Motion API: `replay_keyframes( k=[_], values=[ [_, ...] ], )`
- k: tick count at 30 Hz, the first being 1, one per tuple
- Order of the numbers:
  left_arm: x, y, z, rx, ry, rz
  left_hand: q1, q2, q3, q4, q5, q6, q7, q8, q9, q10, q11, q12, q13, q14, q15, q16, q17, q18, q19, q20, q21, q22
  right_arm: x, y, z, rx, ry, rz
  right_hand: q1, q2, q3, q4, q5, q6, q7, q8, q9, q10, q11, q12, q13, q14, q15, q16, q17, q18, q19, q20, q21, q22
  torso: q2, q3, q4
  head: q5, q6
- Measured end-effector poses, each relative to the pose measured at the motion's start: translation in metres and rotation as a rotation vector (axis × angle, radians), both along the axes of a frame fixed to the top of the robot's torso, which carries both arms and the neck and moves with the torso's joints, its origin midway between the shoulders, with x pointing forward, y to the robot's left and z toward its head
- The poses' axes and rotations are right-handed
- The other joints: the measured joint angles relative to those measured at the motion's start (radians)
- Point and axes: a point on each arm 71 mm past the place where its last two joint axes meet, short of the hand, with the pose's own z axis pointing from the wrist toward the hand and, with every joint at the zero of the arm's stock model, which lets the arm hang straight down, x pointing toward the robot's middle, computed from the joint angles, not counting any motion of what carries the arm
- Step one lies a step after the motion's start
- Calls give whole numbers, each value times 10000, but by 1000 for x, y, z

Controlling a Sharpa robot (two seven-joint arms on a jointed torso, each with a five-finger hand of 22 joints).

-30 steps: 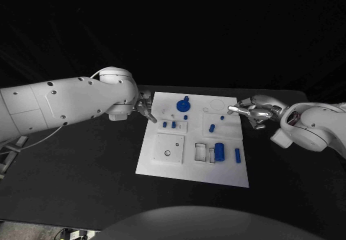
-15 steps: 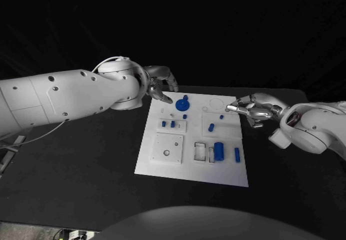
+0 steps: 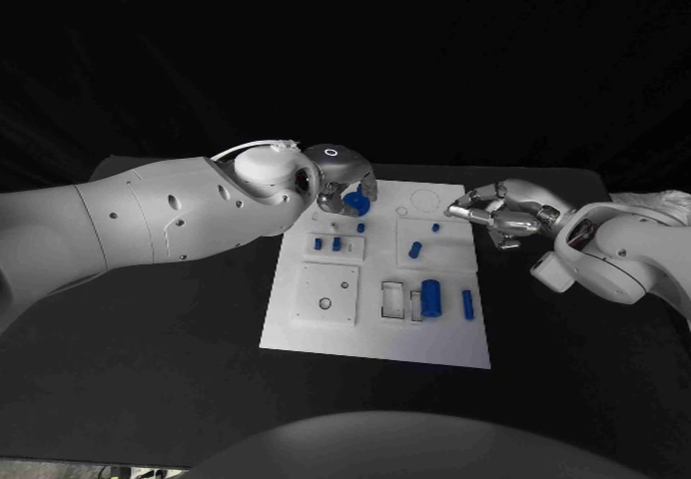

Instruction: Assemble the parts on the task board

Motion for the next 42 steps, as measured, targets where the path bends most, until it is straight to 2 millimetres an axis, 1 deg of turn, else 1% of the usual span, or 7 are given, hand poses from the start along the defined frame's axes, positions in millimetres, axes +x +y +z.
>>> replay_keyframes(
  k=[5,14,18,24,30,38,42],
  values=[
    [2,1,0,188,-246,-105,25,-25,89,-12,-38,483,21,127,-109,439,17,0,-117,47,18,109,6,0,0,0,29,0,1,3,0,37,-66,78,13,13,0,0,0,0,0,0,0,-16,16,0,0,0,1,0,0,0,0,0,0,1,66,-12,-68,25,0],
    [0,-2,-4,394,-371,-272,-88,-137,291,4,3,1022,55,260,-209,1249,38,200,-81,47,18,245,-39,1,0,0,71,0,3,5,0,39,-113,112,25,25,-29,29,36,0,0,0,1,-17,18,1,0,1,1,0,0,0,0,0,1,8,79,-11,-94,33,0],
    [-2,-3,-6,469,-340,-333,-209,-248,292,5,-187,1032,45,260,-268,1434,54,234,-2,47,18,245,-125,0,0,1,70,0,4,5,0,30,-122,100,24,24,-29,29,36,0,0,0,1,-18,19,1,0,0,1,0,8,0,0,0,1,8,71,-11,-98,33,0],
    [-4,-4,-9,599,-242,-390,-349,-237,247,49,-405,1032,45,196,-364,1356,22,179,14,-81,35,165,-495,2,0,1,23,0,5,4,0,23,-125,91,24,24,-29,29,36,0,0,0,2,-33,34,11,0,1,1,0,7,0,0,0,1,7,64,-12,-89,17,0],
    [-5,-5,-12,710,-114,-409,-349,-238,269,27,-360,1027,40,156,-415,1341,35,139,13,-152,33,88,-662,2,-1,1,16,-1,5,4,0,19,-121,91,23,23,-29,29,36,0,0,0,1,-33,36,37,-1,1,2,0,7,0,0,0,1,6,57,-11,-71,43,0],
    [-6,-7,-17,828,60,-398,-349,-237,351,-55,-133,880,-112,95,-493,1342,36,139,68,-204,85,87,-793,2,-1,1,-29,-1,5,4,0,19,-116,99,23,23,-28,29,36,0,0,0,1,-25,45,40,-2,1,2,0,6,0,0,0,2,5,57,-11,-74,62,0],
    [-5,-5,-19,889,130,-336,-349,-237,403,-51,-133,943,-231,95,-503,1255,122,81,68,-248,129,43,-907,2,0,1,-89,-1,5,4,0,15,-112,85,22,22,-28,28,36,0,0,0,2,-25,46,42,-3,1,2,-44,5,0,-74,0,-96,4,60,-11,-85,63,0]
  ],
)
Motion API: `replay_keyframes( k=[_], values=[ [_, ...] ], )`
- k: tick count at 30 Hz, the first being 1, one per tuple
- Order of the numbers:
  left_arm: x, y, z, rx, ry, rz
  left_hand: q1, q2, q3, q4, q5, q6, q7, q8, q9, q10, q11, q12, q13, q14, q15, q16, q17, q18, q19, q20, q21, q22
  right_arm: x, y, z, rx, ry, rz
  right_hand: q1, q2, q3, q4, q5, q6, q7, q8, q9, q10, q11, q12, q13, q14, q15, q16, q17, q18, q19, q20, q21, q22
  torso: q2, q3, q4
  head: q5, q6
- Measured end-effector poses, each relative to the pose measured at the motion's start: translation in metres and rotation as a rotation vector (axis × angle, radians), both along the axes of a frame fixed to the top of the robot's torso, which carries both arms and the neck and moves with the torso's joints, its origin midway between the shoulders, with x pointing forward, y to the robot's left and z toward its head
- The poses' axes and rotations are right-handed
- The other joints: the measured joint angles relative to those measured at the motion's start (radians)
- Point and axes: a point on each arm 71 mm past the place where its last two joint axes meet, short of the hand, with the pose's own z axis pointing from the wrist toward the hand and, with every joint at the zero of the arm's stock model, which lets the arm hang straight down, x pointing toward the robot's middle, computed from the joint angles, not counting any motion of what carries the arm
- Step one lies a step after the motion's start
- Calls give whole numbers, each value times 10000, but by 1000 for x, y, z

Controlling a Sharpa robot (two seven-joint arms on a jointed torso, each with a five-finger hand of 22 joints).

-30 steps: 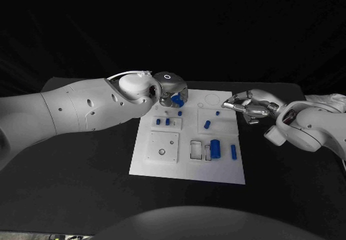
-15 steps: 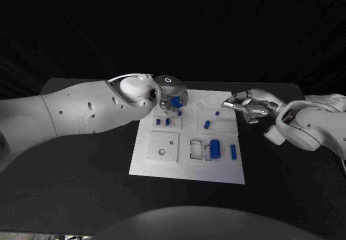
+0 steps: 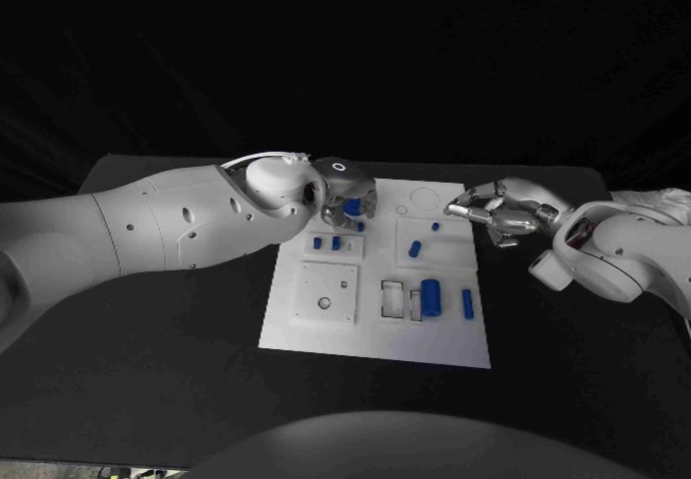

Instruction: Assemble the parts on the task board

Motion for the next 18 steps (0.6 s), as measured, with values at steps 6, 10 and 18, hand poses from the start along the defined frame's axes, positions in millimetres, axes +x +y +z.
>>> replay_keyframes(
  k=[6,10,18],
  values=[
    [-1,0,-7,70,143,84,56,56,68,-68,108,15,-16,0,-19,-1,1,0,9,-13,13,-32,-117,0,0,0,-37,0,0,-1,0,-6,12,-14,0,0,0,0,0,0,0,0,0,0,1,-55,0,0,0,1,-1,0,1,0,0,0,4,-2,2,-29,0],
    [-1,-1,-11,99,218,128,96,96,137,-105,294,91,61,0,-25,-1,1,0,34,-49,-23,-32,-181,1,0,0,-37,0,-1,-1,0,-7,22,-12,-1,-1,0,0,0,0,0,0,0,0,1,-57,0,0,0,2,-1,0,1,0,0,-1,3,-2,2,-25,0],
    [0,-1,-15,193,154,163,121,121,272,-217,563,284,184,34,-29,41,35,-48,60,-106,-11,-91,-326,1,0,0,-85,0,-1,-2,0,-14,39,-20,-2,-1,0,0,0,0,0,0,1,-1,3,-57,0,0,1,3,-2,0,1,0,0,-2,2,-7,-1,-35,0]
  ],
)
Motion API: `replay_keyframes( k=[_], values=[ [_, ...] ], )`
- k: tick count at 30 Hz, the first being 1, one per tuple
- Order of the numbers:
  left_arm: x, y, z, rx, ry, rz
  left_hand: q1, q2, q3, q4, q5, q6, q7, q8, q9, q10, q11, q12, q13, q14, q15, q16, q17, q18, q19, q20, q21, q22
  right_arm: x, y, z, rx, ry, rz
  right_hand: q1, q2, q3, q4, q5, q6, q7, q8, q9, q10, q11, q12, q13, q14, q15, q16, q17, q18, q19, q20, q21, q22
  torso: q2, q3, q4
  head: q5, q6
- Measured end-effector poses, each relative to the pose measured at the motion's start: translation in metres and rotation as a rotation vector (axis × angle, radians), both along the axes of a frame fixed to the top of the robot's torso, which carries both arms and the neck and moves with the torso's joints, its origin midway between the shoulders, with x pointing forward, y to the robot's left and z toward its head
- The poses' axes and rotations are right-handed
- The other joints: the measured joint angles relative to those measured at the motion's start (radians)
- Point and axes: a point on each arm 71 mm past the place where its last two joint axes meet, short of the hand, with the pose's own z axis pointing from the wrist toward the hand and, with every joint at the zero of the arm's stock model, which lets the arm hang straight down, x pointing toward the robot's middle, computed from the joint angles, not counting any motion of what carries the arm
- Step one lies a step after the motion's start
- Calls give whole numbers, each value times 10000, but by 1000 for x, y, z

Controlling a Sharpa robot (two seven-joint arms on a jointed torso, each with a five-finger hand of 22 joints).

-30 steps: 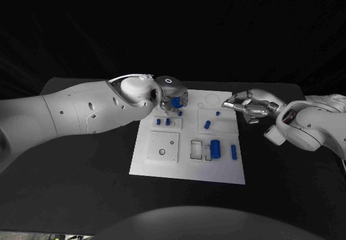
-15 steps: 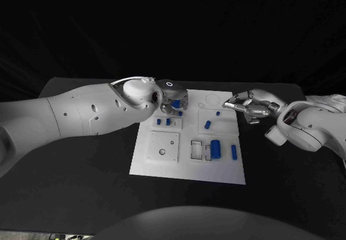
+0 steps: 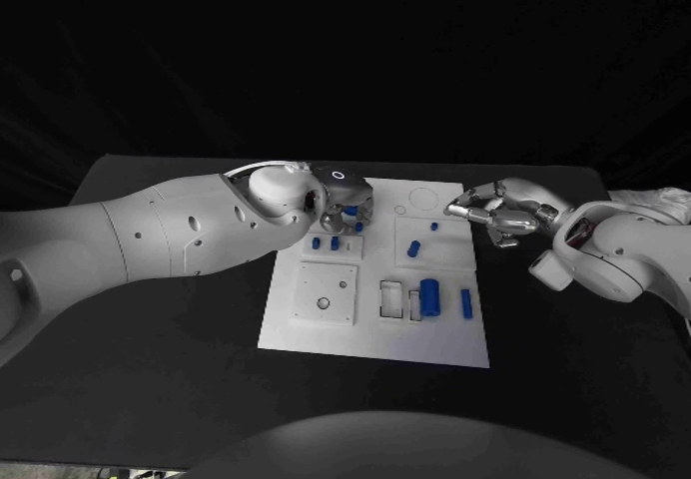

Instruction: Assemble the parts on the task board

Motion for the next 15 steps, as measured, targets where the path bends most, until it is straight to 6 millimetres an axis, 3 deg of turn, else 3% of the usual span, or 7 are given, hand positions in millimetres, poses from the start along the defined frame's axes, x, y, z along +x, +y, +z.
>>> replay_keyframes(
  k=[15],
  values=[
    [2,0,-3,204,-237,19,120,120,360,-250,306,52,51,15,-28,31,-31,-90,-6,-247,5,-349,-675,0,0,0,-272,0,0,0,0,-43,68,-29,-15,-15,0,0,0,0,0,0,0,24,-22,3,0,1,1,-38,-1,0,-41,1,-77,-1,-9,2,-3,-12,0]
  ],
)
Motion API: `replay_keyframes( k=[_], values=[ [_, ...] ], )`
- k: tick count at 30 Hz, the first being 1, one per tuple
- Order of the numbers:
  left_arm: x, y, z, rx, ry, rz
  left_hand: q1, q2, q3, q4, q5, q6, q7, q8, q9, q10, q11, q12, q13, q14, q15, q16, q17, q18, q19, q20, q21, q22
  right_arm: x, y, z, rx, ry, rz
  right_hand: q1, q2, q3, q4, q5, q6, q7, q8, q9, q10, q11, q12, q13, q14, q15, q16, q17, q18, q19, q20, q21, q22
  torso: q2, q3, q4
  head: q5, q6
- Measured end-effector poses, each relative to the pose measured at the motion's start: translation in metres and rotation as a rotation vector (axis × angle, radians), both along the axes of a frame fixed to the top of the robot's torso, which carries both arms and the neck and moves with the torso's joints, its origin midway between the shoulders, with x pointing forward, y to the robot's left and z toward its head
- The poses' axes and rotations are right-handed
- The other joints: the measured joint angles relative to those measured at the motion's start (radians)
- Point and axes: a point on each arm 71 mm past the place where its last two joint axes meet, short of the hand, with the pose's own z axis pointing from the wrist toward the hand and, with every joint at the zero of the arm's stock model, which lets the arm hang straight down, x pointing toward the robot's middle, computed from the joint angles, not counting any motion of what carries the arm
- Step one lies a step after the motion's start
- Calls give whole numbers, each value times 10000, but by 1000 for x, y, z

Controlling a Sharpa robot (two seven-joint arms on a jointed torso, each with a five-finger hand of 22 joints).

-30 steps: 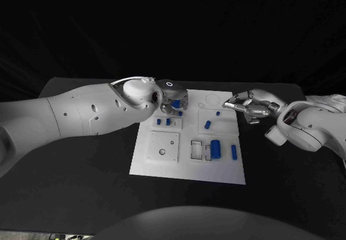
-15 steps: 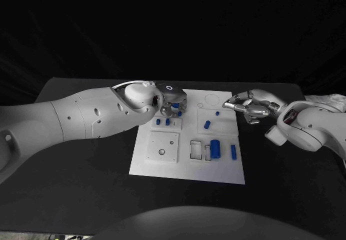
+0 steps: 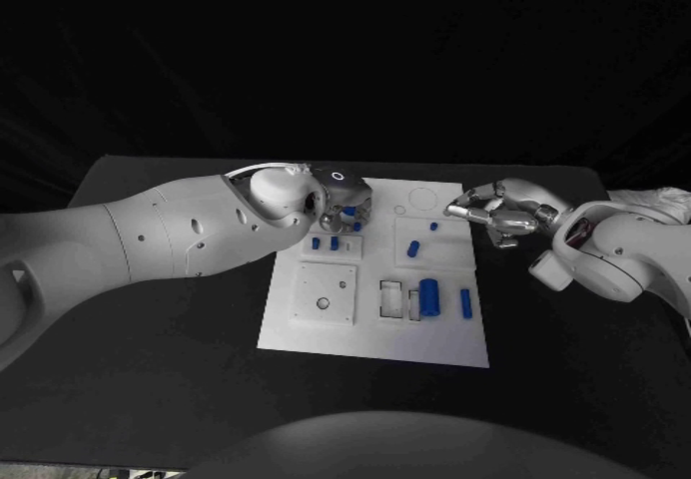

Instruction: Assemble the parts on the task board

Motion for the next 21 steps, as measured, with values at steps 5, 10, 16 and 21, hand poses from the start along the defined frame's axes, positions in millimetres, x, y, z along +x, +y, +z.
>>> replay_keyframes(
  k=[5,10,16,21],
  values=[
    [0,-1,-1,-30,-73,-36,39,39,57,-57,-89,1,-1,0,-11,37,-37,-62,-14,-70,-1,-58,-138,-1,0,0,-52,0,0,-1,-1,-56,42,-64,-14,-14,0,0,0,0,0,0,0,0,0,2,-20,0,0,0,-1,0,-33,-1,-40,0,0,0,3,-23,0],
    [0,-1,-1,-64,-141,-41,39,39,94,-94,-213,36,-35,0,-11,125,-54,-62,-21,-71,-1,-116,-256,0,0,0,-65,0,1,-3,-1,-115,90,-145,-11,-11,0,0,0,0,0,0,0,-1,1,12,-20,0,0,1,0,-1,-33,-1,-40,-1,-1,5,3,-14,0],
    [0,0,-2,-112,-177,-41,39,39,110,-111,-318,73,-72,0,-11,147,-29,-62,-31,-105,-36,-174,-375,0,0,0,-107,0,1,-3,-2,-160,144,-189,-9,-9,0,0,0,0,0,0,0,-1,2,12,-20,0,0,1,-1,0,-33,-1,-40,1,-8,5,3,-11,0],
    [0,-1,-3,-149,-191,-56,39,39,178,-179,-387,164,-88,54,-5,393,-106,-62,-28,-105,-36,-215,-460,1,0,0,-107,0,1,-3,-2,-184,174,-211,-4,-4,0,0,0,0,0,0,1,-2,2,14,-17,0,0,1,-1,0,-33,-1,-40,7,-9,5,3,-16,0]
  ],
)
